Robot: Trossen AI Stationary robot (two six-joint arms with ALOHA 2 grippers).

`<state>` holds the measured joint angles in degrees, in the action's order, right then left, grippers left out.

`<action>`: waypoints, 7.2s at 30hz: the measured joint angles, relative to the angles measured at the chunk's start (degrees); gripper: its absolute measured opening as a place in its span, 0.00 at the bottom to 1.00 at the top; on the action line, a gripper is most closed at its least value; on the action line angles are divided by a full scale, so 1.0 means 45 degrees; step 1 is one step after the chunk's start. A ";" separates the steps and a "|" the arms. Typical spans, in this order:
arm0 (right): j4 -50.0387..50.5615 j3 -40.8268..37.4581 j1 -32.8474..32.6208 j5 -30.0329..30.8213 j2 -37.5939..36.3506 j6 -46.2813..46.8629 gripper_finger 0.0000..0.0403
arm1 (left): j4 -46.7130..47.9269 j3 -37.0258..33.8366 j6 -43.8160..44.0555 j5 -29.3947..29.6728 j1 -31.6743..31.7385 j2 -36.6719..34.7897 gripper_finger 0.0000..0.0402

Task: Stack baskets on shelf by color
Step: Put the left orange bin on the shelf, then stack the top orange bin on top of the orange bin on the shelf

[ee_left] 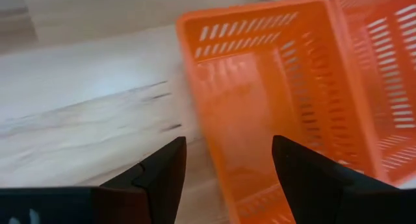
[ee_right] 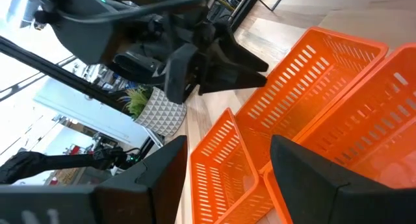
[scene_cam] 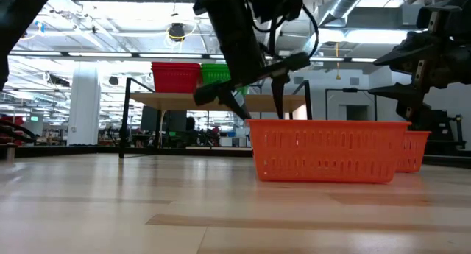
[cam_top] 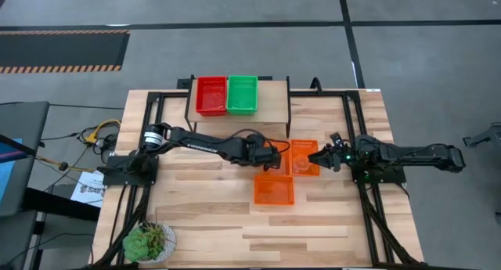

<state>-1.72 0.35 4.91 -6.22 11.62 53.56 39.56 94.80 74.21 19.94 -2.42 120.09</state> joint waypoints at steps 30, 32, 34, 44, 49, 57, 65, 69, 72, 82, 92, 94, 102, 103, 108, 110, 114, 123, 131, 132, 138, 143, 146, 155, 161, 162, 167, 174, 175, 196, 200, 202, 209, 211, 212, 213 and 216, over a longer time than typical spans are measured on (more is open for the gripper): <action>-0.0002 -0.0004 0.0000 0.0005 0.0004 0.0000 0.61 | -0.1450 -0.1311 0.0010 -0.0110 0.0121 -0.0055 0.01; 0.0000 -0.0004 0.0005 0.0005 -0.0001 0.0000 0.61 | -0.1494 -0.1206 0.0010 -0.0112 0.0121 -0.0105 0.01; -0.0005 -0.0004 0.0000 0.0005 0.0004 0.0000 0.61 | -0.1460 -0.0935 -0.0002 -0.0117 0.0121 -0.0104 0.00; -0.0005 -0.0001 0.0000 0.0005 0.0001 0.0000 0.61 | -0.0431 0.1156 -0.0488 -0.0729 0.0045 -0.0121 0.00; -0.0005 -0.0003 0.0000 0.0005 -0.0001 -0.0005 0.61 | 0.2031 0.2776 -0.0684 -0.0646 -0.0100 -0.0121 0.00; -0.0005 -0.0004 0.0005 0.0005 0.0003 -0.0015 0.61 | 0.5378 0.5319 -0.0728 -0.0197 -0.0102 -0.0126 0.00; -0.0005 -0.0004 0.0005 0.0010 -0.0001 -0.0209 0.61 | 0.5641 0.7699 -0.0935 0.1828 0.0065 -0.0126 0.00; -0.0005 -0.0004 0.0005 0.0010 0.0000 -0.0225 0.61 | 0.5635 0.8583 -0.1834 0.3063 0.0444 -0.0126 0.00; -0.0005 -0.0003 0.0005 0.0010 -0.0001 -0.0238 0.61 | 0.5613 0.8893 -0.2425 0.3340 0.0991 -0.0126 0.00; -0.0005 -0.0004 0.0005 0.0015 0.0000 -0.0238 0.61 | 0.5042 0.8900 -0.3890 0.3345 0.2989 -0.0026 0.00; -0.0005 -0.0001 0.0005 0.0029 -0.0001 -0.0238 0.61 | 0.4807 0.8880 -0.4487 0.3409 0.3969 0.0696 0.00; -0.0011 -0.0001 0.0005 0.0030 -0.0001 -0.0238 0.61 | 0.4420 0.8903 -0.4478 0.3227 0.4074 0.0877 0.00; -0.0005 -0.0003 0.0015 0.0053 -0.0001 -0.0233 0.61 | 0.4568 0.8894 -0.4515 0.2938 0.4217 0.1282 0.00; -0.0005 0.0001 0.0015 0.0053 0.0004 -0.0233 0.61 | 0.4555 0.8894 -0.4512 0.2973 0.4226 0.1282 0.00; -0.0005 -0.0002 0.0015 0.0053 -0.0001 -0.0233 0.61 | 0.4571 0.8889 -0.4516 0.2793 0.4304 0.1282 0.00; -0.0005 0.0001 0.0015 0.0053 -0.0001 -0.0233 0.61 | 0.4656 0.8889 -0.4512 0.2373 0.4342 0.1282 0.00; -0.0005 0.0001 0.0015 0.0053 0.0001 -0.0233 0.61 | 0.4671 0.8853 -0.4463 0.2331 0.4342 0.1277 0.01; -0.0002 -0.0001 0.0015 0.0053 0.0001 -0.0228 0.61 | 0.4654 0.8324 -0.4091 0.1954 0.4357 0.1263 0.07; 0.0000 0.0000 0.0015 0.0053 -0.0001 -0.0219 0.61 | 0.4660 0.8282 -0.4069 0.1622 0.4391 0.1258 0.13; -0.0005 -0.0001 0.0015 0.0053 -0.0001 -0.0218 0.61 | 0.4650 0.8282 -0.4138 0.1626 0.4391 0.1258 0.14; -0.0002 0.0000 0.0015 0.0052 0.0000 -0.0097 0.61 | 0.4665 0.8287 -0.4536 0.1627 0.4391 0.1258 0.17; -0.0004 0.0001 0.0015 0.0049 0.0002 -0.0092 0.61 | 0.4779 0.8287 -0.4860 0.1637 0.4391 0.1258 0.23; -0.0002 0.0001 0.0015 0.0049 -0.0001 -0.0092 0.61 | 0.4987 0.8377 -0.5012 0.1713 0.4391 0.1234 0.30; -0.0004 0.0001 0.0015 0.0049 0.0004 -0.0101 0.61 | 0.6075 0.8908 -0.5031 0.1943 0.4401 0.1011 0.54; -0.0010 -0.0001 0.0005 0.0044 -0.0001 -0.0097 0.61 | 0.5837 0.8928 -0.5083 0.0839 0.4034 0.0004 0.58; -0.0010 -0.0004 -0.0001 0.0039 0.0003 -0.0097 0.61 | 0.5816 0.8928 -0.5104 0.0716 0.3891 -0.0188 0.58; -0.0043 0.0180 -0.0003 -0.0040 0.0002 0.0287 0.61 | 0.5239 0.8942 -0.5553 0.0386 0.2841 -0.1065 0.57; 0.4208 0.3550 0.0019 -0.0714 0.0112 -0.1706 0.60 | 0.4401 0.8933 -0.5585 0.0248 0.1102 -0.1280 0.56; 0.5849 0.4322 0.0019 -0.0533 0.0282 -0.2304 0.59 | 0.4359 0.8933 -0.5585 0.0270 0.0896 -0.1298 0.56; 1.5277 0.8569 0.0432 0.3121 0.9496 -0.3006 0.24 | 0.7299 0.8933 -0.4112 0.1401 -0.1760 -0.1311 0.56; 1.4168 0.8569 0.0431 0.2999 1.0759 -0.2999 0.23 | 0.8014 0.8933 -0.3816 0.1404 -0.1936 -0.1311 0.56; 1.3364 0.8569 0.0432 0.2989 1.1395 -0.3118 0.23 | 0.8425 0.8933 -0.3482 0.1387 -0.2006 -0.1311 0.56; 0.9540 0.8579 0.0398 0.0838 1.3276 -0.3687 0.23 | 0.9431 0.8933 -0.2763 0.1532 -0.2262 -0.1889 0.56; 0.8258 0.8579 0.0398 0.0115 1.3675 -0.3958 0.23 | 0.9675 0.8933 -0.2757 0.1729 -0.2346 -0.2053 0.56; 0.7598 0.8579 0.0398 -0.0356 1.3809 -0.4202 0.23 | 0.9761 0.8933 -0.2731 0.1852 -0.2394 -0.2116 0.56; 0.6893 0.8589 0.0398 -0.0870 1.3938 -0.4434 0.23 | 0.9839 0.8933 -0.2709 0.2036 -0.2410 -0.2199 0.56; 0.6310 0.9048 0.0274 -0.1551 1.4102 -0.4682 0.23 | 0.9917 0.8933 -0.2676 0.2536 -0.2477 -0.2486 0.56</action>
<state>26.68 41.07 6.14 -13.20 75.08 32.49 84.19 135.00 62.17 31.36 -13.56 108.91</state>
